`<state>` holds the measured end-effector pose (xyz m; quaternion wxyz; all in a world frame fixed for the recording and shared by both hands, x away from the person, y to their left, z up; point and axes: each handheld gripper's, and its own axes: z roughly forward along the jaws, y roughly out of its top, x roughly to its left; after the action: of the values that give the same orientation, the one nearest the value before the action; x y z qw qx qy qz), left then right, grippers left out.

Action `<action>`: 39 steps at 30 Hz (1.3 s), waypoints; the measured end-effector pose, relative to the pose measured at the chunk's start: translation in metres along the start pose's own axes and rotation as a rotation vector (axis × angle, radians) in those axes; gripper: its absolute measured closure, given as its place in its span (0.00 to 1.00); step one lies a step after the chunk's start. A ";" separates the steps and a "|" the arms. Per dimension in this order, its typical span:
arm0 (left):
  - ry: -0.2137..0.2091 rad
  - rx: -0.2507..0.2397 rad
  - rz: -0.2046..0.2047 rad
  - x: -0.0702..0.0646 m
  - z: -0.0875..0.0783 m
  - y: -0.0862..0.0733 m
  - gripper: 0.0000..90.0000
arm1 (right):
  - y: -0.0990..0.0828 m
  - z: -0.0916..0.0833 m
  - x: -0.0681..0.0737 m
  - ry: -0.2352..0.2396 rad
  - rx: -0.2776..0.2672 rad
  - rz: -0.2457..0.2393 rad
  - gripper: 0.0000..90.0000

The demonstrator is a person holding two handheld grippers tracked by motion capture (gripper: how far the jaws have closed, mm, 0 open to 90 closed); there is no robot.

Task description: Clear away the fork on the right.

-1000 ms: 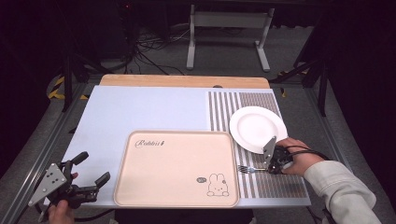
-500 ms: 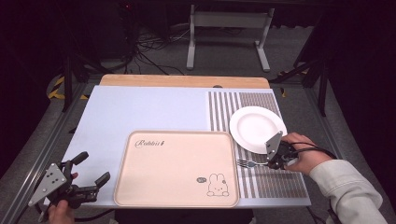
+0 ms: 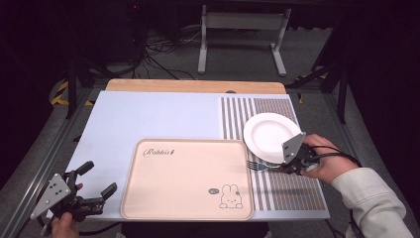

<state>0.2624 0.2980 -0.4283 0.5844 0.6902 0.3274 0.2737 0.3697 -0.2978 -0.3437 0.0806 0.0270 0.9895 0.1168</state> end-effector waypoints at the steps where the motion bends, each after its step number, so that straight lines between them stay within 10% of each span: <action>1: 0.001 0.000 0.000 0.000 0.000 0.000 0.01 | 0.003 -0.001 0.000 -0.008 -0.006 -0.002 0.87; 39: -0.012 -0.005 0.013 0.000 -0.001 0.001 0.01 | 0.124 0.016 0.006 0.045 -0.087 -0.102 0.87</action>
<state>0.2613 0.2985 -0.4267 0.5864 0.6923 0.3189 0.2741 0.3704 -0.1733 -0.3307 0.0653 -0.0298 0.9851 0.1563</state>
